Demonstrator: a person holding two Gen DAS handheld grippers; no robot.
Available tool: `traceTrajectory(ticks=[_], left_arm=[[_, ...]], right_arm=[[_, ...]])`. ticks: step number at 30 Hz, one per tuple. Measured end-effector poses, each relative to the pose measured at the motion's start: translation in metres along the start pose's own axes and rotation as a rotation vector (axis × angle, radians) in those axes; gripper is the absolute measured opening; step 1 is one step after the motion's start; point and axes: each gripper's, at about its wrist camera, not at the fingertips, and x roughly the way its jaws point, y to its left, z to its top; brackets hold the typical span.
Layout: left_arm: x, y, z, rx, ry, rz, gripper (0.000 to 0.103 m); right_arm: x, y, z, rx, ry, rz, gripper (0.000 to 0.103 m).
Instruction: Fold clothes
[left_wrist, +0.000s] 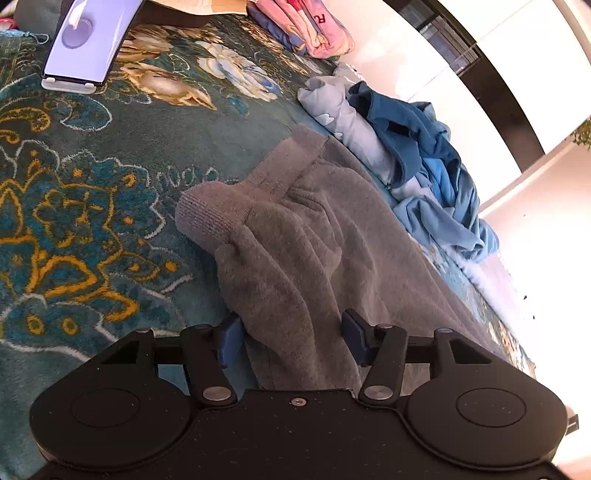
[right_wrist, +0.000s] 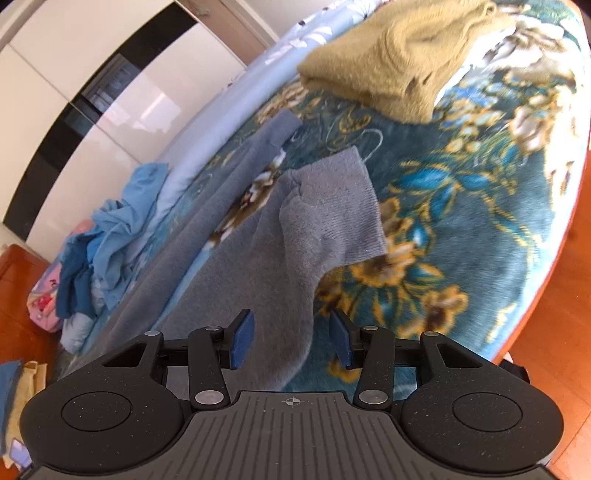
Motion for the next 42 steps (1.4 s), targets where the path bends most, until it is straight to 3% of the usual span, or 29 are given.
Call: traceTrajectory(ticks=[2, 4, 7, 8, 11, 14, 18, 21, 27, 31, 38, 42], left_arm=[[0.003, 0.002, -0.001, -0.023, -0.015, 0.008, 0.053], [0.003, 0.003, -0.002, -0.027, -0.028, 0.007, 0.053], [0.005, 0.002, -0.003, -0.027, -0.037, 0.021, 0.035], [0.005, 0.002, -0.003, -0.033, -0.041, 0.022, 0.018], [0.000, -0.002, -0.003, -0.044, -0.065, 0.028, 0.010], [-0.013, -0.010, -0.001, -0.045, -0.101, 0.025, 0.009], [-0.047, -0.022, 0.004, -0.023, -0.157, -0.034, 0.009], [-0.065, -0.023, -0.001, -0.010, -0.150, -0.056, 0.009], [-0.060, -0.018, -0.014, -0.028, -0.104, -0.018, 0.009], [-0.058, -0.034, -0.003, 0.033, -0.119, -0.008, 0.009], [-0.044, -0.025, -0.006, 0.039, -0.058, 0.010, 0.011], [-0.048, -0.016, -0.010, 0.027, -0.059, -0.019, 0.010]], right_arm=[[0.009, 0.000, 0.005, 0.008, 0.005, 0.005, 0.034], [0.013, 0.000, 0.009, 0.013, -0.003, 0.019, 0.017], [0.014, 0.000, 0.014, 0.024, -0.026, 0.055, 0.004], [0.012, 0.001, 0.015, 0.021, -0.038, 0.061, 0.004], [0.003, 0.004, 0.023, 0.017, -0.078, 0.081, 0.003], [-0.011, 0.009, 0.035, 0.003, -0.133, 0.096, 0.003], [-0.031, 0.018, 0.049, -0.030, -0.203, 0.135, 0.003], [-0.044, 0.021, 0.055, -0.058, -0.240, 0.149, 0.003], [-0.043, 0.013, 0.057, -0.068, -0.217, 0.108, 0.003], [-0.041, 0.022, 0.064, -0.099, -0.226, 0.102, 0.003], [-0.031, 0.031, 0.070, -0.122, -0.213, 0.076, 0.003], [-0.030, 0.030, 0.069, -0.117, -0.202, 0.064, 0.003]])
